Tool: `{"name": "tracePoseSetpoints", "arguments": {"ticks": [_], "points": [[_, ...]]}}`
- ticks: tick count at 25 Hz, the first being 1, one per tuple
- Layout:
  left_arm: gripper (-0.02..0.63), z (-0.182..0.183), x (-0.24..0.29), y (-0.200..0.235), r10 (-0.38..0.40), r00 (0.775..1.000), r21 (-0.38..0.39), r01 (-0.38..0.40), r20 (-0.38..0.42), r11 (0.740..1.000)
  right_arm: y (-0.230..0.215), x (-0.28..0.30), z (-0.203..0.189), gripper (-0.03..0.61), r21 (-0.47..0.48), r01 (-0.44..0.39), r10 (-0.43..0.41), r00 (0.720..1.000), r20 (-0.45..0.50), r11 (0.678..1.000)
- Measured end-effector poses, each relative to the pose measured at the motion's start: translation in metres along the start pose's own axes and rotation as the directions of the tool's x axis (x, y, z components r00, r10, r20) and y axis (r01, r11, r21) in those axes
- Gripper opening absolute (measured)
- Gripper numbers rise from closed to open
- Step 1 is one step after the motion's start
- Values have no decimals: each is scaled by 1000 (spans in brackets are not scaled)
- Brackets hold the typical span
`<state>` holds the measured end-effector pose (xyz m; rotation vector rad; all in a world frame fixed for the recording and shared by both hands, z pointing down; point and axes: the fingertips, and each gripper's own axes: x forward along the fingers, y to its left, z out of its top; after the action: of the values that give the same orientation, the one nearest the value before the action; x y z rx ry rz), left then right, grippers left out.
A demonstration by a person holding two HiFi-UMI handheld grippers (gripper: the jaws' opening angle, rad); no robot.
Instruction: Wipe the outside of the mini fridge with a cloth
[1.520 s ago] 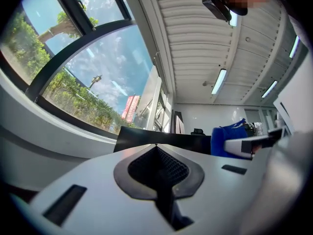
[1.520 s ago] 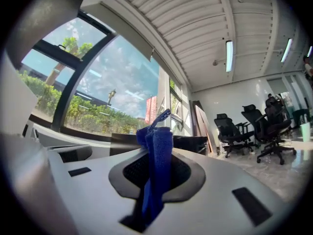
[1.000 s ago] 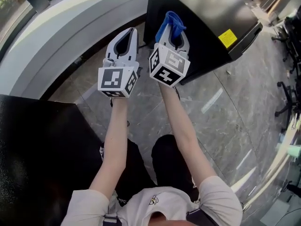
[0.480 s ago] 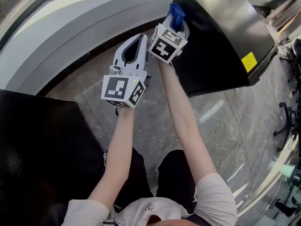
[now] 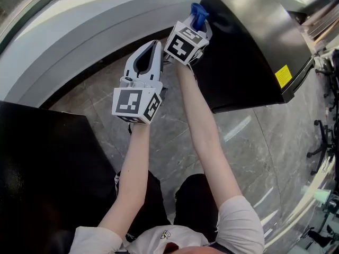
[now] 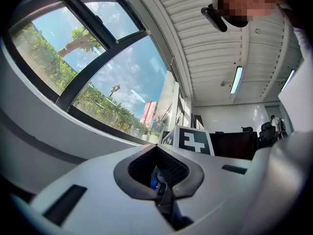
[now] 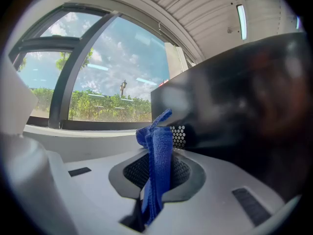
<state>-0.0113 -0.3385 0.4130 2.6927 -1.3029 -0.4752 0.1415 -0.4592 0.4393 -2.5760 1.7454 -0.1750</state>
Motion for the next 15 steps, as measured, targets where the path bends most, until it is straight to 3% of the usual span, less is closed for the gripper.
{"name": "tracePoseSetpoints", "arguments": {"ticks": [6, 15], "points": [[5, 0, 0, -7, -27, 1000, 4, 27, -9, 1000, -15, -19, 3, 61, 9, 6, -6, 1000, 11, 1000], [5, -14, -3, -21, -60, 994, 66, 66, -87, 996, -52, -60, 1, 61, -14, 64, -64, 998, 27, 998]]}}
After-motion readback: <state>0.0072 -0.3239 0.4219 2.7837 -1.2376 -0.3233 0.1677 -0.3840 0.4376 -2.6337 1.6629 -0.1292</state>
